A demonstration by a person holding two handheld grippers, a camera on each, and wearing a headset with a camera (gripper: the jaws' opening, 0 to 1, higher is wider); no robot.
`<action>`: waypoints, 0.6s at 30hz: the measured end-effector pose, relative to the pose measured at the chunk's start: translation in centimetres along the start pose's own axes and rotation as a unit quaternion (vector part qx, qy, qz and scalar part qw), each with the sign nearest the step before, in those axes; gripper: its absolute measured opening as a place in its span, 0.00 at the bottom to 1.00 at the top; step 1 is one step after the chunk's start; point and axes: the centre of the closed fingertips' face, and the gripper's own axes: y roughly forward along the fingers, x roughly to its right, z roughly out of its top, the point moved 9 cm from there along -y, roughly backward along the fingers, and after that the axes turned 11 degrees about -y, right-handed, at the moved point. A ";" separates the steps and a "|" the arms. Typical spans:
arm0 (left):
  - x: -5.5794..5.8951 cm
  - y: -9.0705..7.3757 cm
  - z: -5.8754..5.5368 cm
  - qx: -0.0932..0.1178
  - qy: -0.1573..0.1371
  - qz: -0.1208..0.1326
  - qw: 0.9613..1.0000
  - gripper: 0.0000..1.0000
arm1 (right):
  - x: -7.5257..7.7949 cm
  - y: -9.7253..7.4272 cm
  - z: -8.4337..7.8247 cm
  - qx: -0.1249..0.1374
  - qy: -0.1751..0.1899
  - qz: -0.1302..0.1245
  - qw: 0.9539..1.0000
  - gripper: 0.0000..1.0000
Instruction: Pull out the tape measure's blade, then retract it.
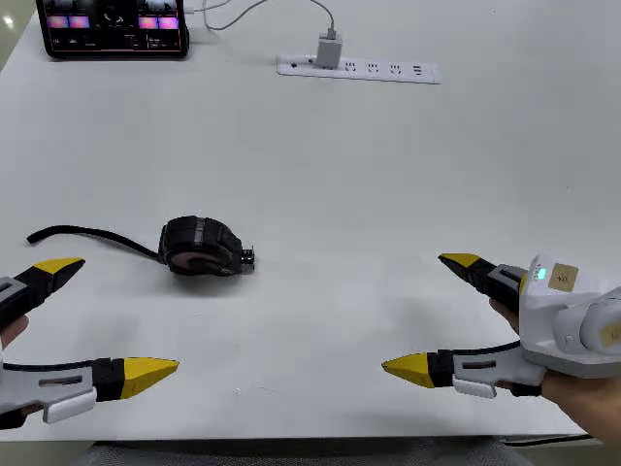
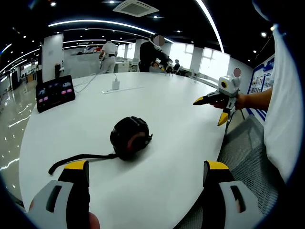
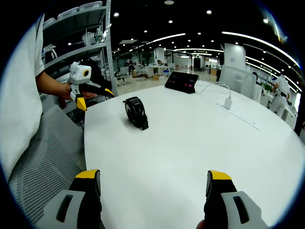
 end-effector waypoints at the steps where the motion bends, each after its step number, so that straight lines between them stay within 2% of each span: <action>1: 0.0 0.0 0.1 0.002 0.000 0.000 1.000 0.98 | 0.1 0.0 0.0 0.000 0.001 -0.001 1.000 0.90; 8: 0.3 -0.1 0.3 -0.001 0.000 -0.003 1.000 0.97 | 0.2 -0.1 -0.1 0.000 0.000 -0.002 1.000 0.90; 9: 0.4 -0.1 0.2 -0.004 -0.003 -0.009 1.000 0.97 | 0.2 -0.1 -0.1 0.001 0.001 -0.003 1.000 0.89; 18: 0.3 -0.1 0.5 0.001 0.005 -0.004 1.000 0.98 | 0.3 -0.1 0.1 0.002 0.000 -0.004 1.000 0.89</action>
